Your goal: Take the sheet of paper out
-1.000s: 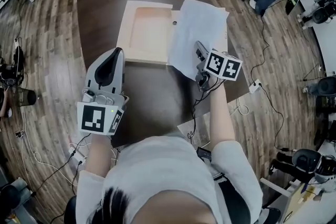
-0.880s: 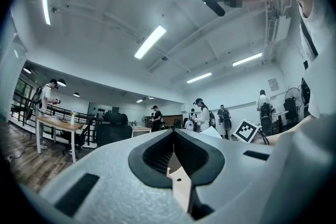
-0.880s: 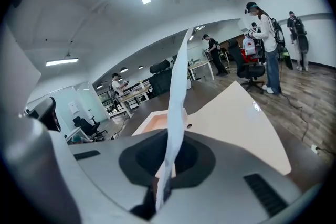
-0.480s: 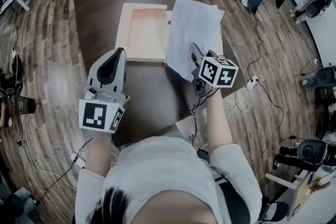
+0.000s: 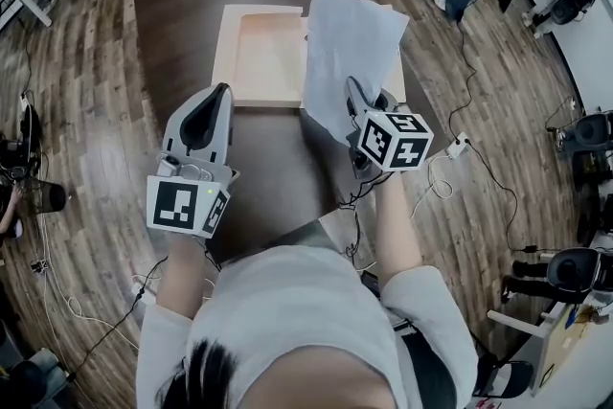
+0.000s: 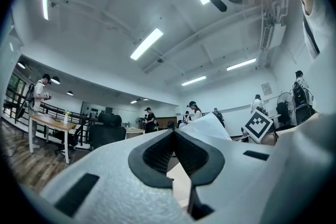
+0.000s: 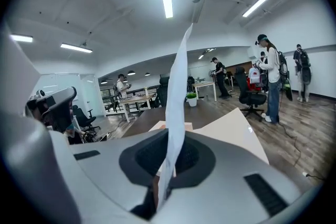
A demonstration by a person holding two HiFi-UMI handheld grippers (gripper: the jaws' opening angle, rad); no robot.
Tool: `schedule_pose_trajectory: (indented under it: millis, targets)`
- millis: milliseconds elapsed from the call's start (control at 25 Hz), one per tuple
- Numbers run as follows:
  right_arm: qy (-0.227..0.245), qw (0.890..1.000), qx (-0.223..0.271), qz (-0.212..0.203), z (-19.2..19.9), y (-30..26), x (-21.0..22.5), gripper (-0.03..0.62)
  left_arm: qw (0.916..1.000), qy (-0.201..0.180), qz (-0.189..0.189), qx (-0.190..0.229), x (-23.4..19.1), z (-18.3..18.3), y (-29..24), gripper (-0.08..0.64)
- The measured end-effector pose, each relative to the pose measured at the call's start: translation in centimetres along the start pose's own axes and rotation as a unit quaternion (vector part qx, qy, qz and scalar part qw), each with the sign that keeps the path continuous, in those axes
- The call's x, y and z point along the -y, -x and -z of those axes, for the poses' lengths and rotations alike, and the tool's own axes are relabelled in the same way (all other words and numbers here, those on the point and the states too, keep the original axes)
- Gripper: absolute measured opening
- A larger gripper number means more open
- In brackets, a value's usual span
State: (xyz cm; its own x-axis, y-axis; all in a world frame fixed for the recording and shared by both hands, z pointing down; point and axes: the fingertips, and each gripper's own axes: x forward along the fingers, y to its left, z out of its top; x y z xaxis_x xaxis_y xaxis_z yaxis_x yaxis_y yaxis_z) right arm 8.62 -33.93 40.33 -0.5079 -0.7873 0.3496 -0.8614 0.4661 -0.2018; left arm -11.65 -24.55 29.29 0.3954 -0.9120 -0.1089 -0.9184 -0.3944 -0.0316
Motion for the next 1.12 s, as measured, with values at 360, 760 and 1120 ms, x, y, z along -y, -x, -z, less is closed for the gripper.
schedule_pose_trajectory:
  millis: [360,760,1120]
  targets:
    - [0.033,0.999,0.032,0.013,-1.1,2.0,-1.4,0.014,1.0,0.002,0.004,-0.002,0.1,0.2,0.6,0.009]
    - [0.062,0.995,0.069,0.024,-2.2,4.3,-3.8,0.014,0.9999,0.001,0.015,0.001,0.3,-0.6,1.5,0.009]
    - [0.099,0.989,0.1,0.045,-3.0,6.3,-4.9,0.014,0.9997,0.005,0.024,0.001,0.9,-0.5,1.8,0.009]
